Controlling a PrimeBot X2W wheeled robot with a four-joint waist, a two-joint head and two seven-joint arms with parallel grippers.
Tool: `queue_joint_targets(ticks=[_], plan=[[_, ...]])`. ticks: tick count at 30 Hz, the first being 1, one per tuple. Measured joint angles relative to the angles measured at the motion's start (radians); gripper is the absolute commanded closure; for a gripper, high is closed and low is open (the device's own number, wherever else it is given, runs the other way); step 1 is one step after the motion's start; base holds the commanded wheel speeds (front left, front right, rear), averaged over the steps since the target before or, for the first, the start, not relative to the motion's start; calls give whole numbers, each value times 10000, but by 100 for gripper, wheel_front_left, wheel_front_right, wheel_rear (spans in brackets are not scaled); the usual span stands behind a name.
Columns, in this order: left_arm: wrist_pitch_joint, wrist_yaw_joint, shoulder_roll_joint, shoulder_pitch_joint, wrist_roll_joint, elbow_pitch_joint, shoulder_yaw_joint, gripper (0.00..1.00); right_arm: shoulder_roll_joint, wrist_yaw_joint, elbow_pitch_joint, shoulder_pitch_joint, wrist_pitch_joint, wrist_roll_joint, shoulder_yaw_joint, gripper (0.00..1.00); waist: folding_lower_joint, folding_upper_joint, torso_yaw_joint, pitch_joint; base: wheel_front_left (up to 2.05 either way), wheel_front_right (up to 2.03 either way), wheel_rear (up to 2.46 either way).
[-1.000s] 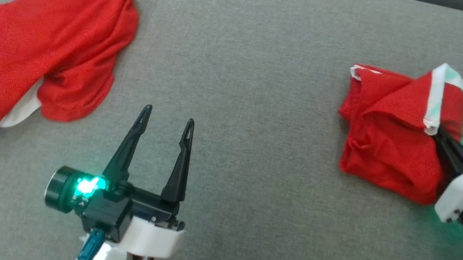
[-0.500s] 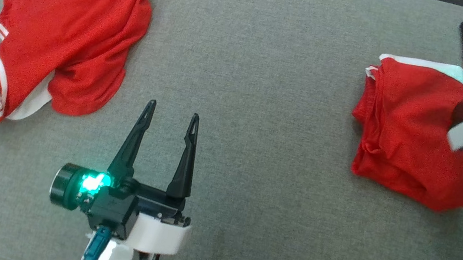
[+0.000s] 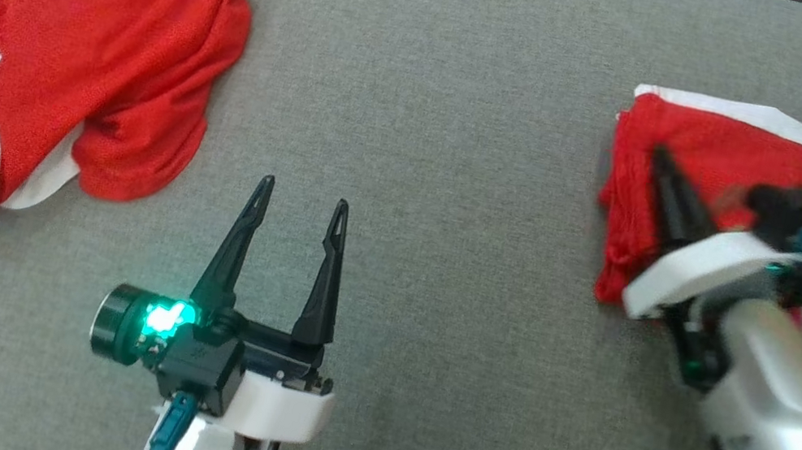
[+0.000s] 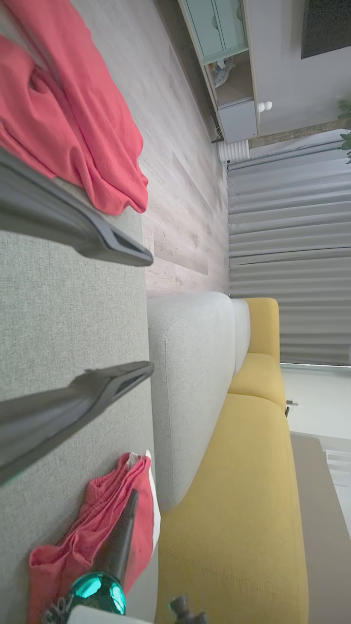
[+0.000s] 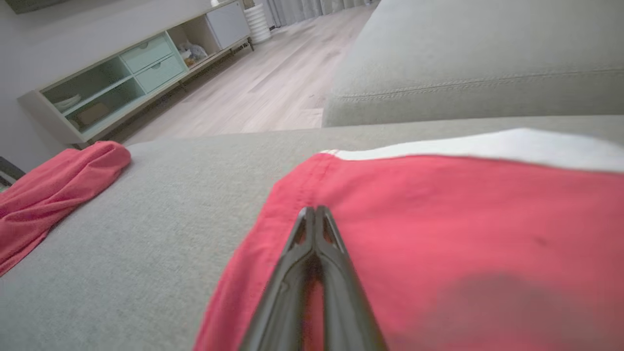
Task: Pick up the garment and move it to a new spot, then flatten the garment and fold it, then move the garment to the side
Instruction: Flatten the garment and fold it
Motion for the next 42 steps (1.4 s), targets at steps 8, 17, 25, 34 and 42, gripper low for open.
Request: queue_joint_targets(ticks=[8,17,25,34,42], plan=[[0,8,0,-23,0,94,6,0,1116,0,1415,-259,-33,-963,-92,100,-1,0,14,-99,0,0,0],[0,88,-2,-13,-86,52,150,0,1298,0,-426,571,-29,-1655,-1551,0,-1,0,-412,-309,0,0,0],[0,226,-2,372,-4,-90,823,0,1308,0,-3519,2658,-29,-2483,-2658,0,-1,0,-1009,-865,0,0,0],[0,249,0,1498,25,-119,1549,0,1294,0,-5816,5212,-31,-2924,-4169,0,-2,0,-1660,-2028,0,0,0],[0,8,2,2388,29,-35,1914,0,1294,0,-6069,6808,-29,-3317,-4437,0,-3,0,-1874,-2947,0,0,0]])
